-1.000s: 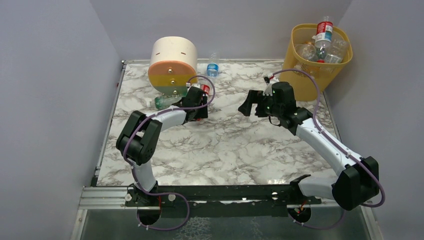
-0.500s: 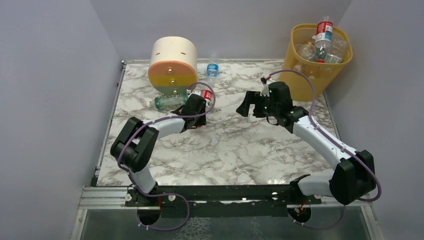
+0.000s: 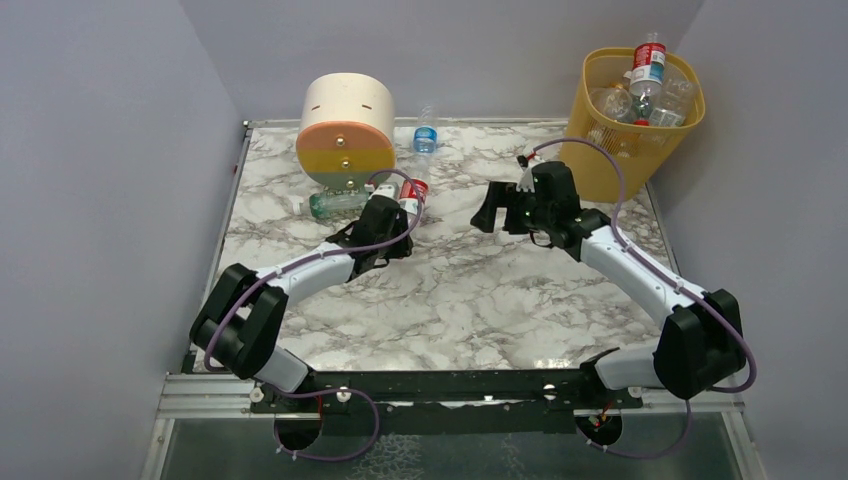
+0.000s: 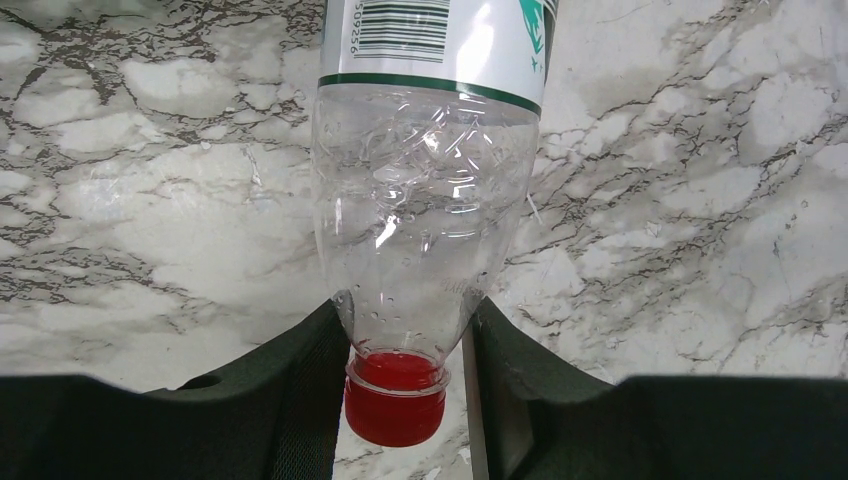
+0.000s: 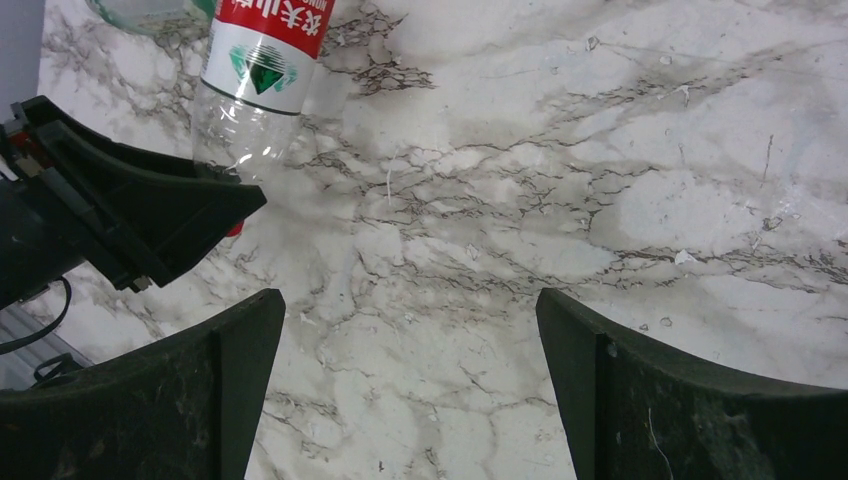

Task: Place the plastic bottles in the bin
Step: Pick up the plastic bottle at the center of the board.

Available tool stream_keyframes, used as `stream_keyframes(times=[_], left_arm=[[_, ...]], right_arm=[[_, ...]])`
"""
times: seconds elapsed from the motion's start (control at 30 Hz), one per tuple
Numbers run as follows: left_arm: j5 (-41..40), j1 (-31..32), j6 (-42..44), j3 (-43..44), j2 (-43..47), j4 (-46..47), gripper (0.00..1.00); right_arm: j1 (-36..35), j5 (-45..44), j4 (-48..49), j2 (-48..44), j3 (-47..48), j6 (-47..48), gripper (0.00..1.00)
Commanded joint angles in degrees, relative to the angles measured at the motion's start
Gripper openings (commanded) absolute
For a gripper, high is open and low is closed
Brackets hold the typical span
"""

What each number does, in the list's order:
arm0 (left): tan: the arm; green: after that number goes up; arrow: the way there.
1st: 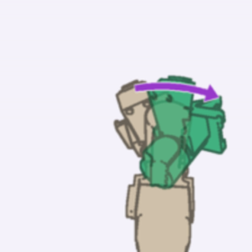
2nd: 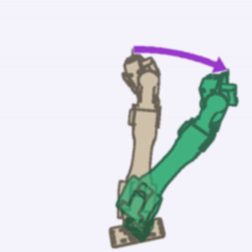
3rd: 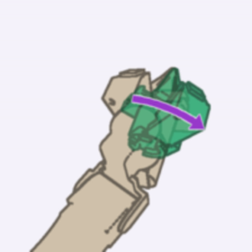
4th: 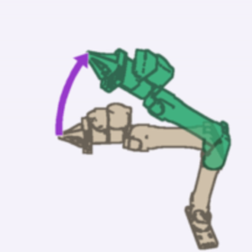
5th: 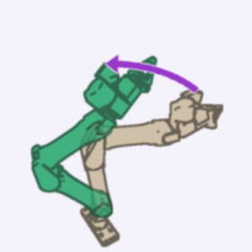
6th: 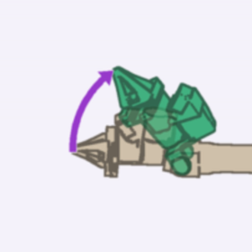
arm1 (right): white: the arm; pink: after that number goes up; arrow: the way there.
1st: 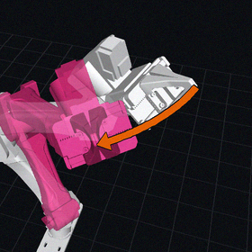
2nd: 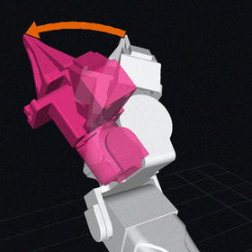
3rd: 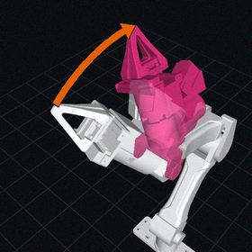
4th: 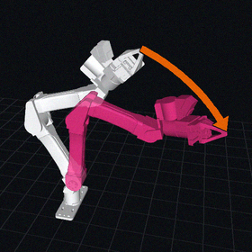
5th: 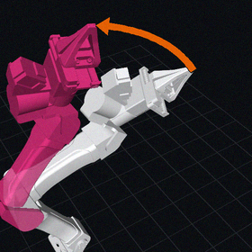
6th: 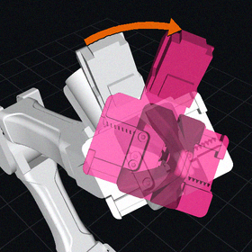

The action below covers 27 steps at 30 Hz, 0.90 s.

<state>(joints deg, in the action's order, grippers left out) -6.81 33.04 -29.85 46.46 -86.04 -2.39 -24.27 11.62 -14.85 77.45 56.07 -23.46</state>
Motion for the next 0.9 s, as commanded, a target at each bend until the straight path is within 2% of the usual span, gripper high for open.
stream_keyframes(times=[0.0,0.87], left_arm=[[1.71,0.33,-0.9,-1.23,1.87,1.24,0.37],[1.77,0.29,-1.22,-3.19,6.01,0.78,0.37]], right_arm=[[-0.16,0.73,-0.04,0.83,2.83,0.86,0.99],[-0.14,2.42,-0.01,1.11,2.94,-0.33,1.0]])
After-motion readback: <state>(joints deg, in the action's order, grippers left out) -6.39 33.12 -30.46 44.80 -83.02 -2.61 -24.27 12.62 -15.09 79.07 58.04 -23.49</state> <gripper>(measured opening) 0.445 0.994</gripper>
